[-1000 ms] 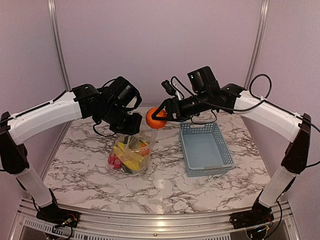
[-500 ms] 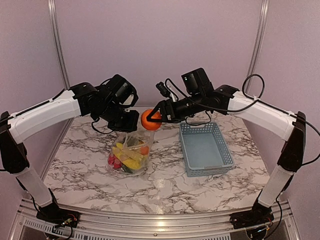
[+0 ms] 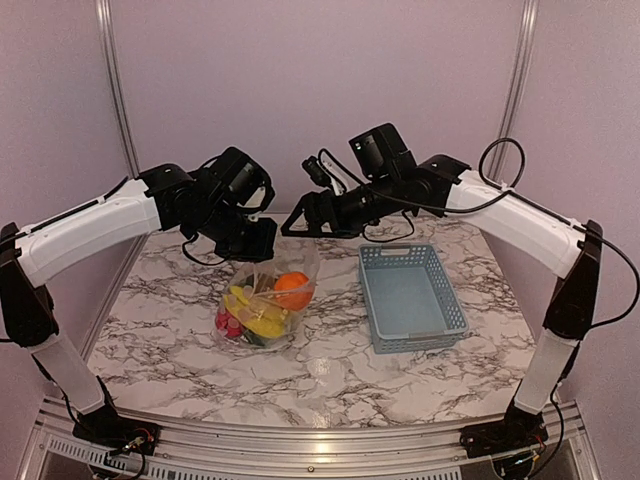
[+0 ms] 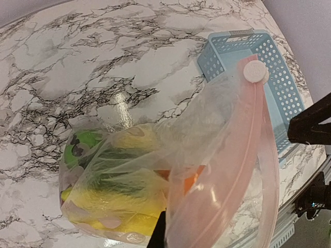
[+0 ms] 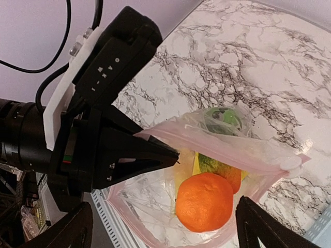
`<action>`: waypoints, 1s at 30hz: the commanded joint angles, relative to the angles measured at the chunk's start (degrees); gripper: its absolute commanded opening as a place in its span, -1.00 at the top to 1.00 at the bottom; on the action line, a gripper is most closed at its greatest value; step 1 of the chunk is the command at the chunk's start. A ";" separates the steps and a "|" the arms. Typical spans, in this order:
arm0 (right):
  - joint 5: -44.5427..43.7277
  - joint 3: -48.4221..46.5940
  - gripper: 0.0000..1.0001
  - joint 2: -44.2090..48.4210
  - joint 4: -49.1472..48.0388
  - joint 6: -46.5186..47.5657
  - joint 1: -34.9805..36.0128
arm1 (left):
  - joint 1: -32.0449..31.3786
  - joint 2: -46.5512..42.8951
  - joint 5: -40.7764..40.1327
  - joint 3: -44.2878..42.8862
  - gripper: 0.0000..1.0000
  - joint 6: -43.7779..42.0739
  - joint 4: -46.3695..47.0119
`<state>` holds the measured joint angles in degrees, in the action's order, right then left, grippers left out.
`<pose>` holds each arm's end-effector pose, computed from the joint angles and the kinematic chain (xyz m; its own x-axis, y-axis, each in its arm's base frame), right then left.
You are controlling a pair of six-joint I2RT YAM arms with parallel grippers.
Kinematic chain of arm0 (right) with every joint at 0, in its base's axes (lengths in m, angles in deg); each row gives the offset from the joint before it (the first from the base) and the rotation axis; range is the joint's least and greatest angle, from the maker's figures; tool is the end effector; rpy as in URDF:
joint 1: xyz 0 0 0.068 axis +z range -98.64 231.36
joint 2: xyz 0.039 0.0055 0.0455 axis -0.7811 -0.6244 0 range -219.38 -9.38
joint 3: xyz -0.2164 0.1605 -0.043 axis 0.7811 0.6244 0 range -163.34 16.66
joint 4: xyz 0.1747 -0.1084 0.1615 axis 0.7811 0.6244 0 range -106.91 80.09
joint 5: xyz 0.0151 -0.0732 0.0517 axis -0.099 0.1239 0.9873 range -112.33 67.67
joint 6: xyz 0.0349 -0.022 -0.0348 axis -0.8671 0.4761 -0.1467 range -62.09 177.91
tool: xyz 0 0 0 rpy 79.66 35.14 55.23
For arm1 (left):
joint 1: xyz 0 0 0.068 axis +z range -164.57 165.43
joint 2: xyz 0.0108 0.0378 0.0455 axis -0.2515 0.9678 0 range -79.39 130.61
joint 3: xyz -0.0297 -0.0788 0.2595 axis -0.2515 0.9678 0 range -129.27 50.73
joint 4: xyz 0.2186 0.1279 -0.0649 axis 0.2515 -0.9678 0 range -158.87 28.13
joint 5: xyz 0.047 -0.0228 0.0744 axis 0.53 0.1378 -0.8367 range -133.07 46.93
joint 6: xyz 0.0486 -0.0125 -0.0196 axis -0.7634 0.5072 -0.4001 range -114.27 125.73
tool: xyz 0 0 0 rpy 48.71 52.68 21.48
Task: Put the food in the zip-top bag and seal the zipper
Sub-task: Place the fake fruit in the zipper food storage bag, then pass from the left arm to the right
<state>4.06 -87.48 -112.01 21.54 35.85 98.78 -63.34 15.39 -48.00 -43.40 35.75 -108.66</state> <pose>0.2629 0.3094 0.3739 -0.7149 -0.2807 -0.6404 -0.6813 0.4855 0.5478 0.2407 -0.2701 0.3531 -0.7761 0.1293 -0.6172 0.3727 0.8836 -0.2835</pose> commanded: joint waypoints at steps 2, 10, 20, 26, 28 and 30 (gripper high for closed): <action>-4.62 -4.53 -0.85 3.33 7.37 2.45 0.11 | 0.54 -2.06 1.03 -0.85 1.00 -0.12 0.23; -14.21 2.90 -0.75 6.20 11.07 3.86 -2.15 | 0.62 -3.86 4.53 1.86 1.00 -2.16 1.96; -8.35 6.93 -0.42 2.23 3.61 2.13 -1.19 | 0.68 -3.21 7.26 0.61 0.93 -3.04 2.46; -5.35 5.39 0.16 -1.52 -0.52 -0.53 -1.34 | 0.02 -4.73 9.48 1.59 0.70 -4.85 3.54; -3.66 5.18 0.39 -2.30 -0.97 -1.67 -1.48 | -1.69 -5.71 10.49 1.84 0.47 -7.62 3.83; -2.49 5.01 0.58 -2.45 -0.76 -2.64 -1.67 | -4.20 -7.41 7.53 2.66 0.33 -10.36 3.72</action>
<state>-1.76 -79.89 -113.60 22.94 35.87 97.25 -63.95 12.46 -39.69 -42.00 30.96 -105.99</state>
